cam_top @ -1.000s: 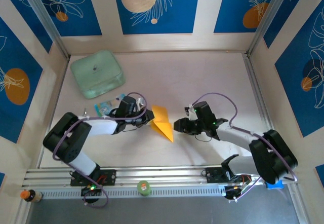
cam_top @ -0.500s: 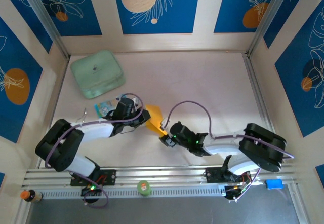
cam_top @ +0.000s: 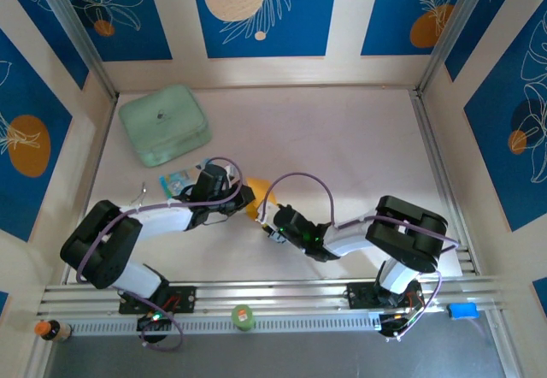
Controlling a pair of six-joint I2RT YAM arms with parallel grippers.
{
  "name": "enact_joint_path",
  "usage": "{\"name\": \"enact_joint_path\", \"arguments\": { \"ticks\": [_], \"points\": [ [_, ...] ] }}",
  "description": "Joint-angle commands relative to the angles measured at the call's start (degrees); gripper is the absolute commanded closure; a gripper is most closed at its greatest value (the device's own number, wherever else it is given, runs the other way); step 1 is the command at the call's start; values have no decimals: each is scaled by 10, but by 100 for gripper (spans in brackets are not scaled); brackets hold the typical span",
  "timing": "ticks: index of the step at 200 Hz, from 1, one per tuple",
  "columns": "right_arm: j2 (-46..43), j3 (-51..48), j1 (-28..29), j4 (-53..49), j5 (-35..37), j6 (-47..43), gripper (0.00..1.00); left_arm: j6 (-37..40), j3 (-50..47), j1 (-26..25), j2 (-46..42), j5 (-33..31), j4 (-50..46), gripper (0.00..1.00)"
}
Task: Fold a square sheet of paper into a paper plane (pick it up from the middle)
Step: Fourth fold the wing at the center of the table.
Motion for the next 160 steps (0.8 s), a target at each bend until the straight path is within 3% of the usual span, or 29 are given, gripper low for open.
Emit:
{"name": "enact_joint_path", "arguments": {
  "ticks": [1,65,106,160],
  "points": [
    [-10,-9,5,16,12,11,61,5,16,-4,2,8,-11,92],
    [-30,-33,15,20,15,33,60,3,16,-4,6,7,-11,92],
    [-29,-32,15,23,14,40,72,3,16,-4,7,6,-12,92],
    [-29,-29,14,16,9,52,76,3,18,-4,9,5,-15,92]
  ]
}}
